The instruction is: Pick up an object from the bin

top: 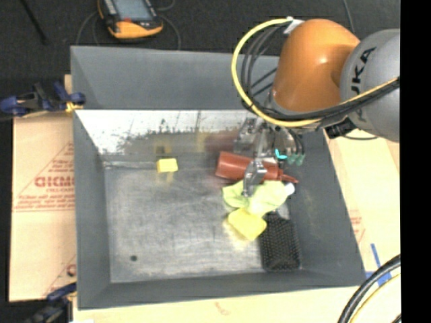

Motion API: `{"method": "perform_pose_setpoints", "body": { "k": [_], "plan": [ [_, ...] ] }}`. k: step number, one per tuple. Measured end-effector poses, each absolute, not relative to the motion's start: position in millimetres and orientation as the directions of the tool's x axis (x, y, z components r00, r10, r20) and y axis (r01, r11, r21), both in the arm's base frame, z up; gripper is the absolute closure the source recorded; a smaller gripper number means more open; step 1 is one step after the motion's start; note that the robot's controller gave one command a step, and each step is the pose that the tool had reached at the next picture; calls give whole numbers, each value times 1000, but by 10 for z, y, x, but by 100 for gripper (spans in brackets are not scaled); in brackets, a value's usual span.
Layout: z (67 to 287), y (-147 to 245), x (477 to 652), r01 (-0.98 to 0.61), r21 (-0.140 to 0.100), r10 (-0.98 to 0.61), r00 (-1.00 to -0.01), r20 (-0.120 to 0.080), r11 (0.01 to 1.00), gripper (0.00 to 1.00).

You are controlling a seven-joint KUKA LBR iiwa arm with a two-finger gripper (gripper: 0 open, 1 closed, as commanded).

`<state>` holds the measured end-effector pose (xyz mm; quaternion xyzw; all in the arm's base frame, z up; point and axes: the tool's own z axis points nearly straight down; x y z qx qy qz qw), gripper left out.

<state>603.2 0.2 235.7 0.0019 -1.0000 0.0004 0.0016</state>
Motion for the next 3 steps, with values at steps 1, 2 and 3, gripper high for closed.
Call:
{"method": "perform_pose_setpoints", "body": {
  "k": [1,2,3],
  "plan": [
    [2408,1,6046,-4,-1,-4,-1000,-5,1000,0],
    [1848,-430,6439,-98,-3,-98,-995,-12,995,0],
    [1587,-470,6498,104,0,104,-995,-1,995,0]
  ]
}}
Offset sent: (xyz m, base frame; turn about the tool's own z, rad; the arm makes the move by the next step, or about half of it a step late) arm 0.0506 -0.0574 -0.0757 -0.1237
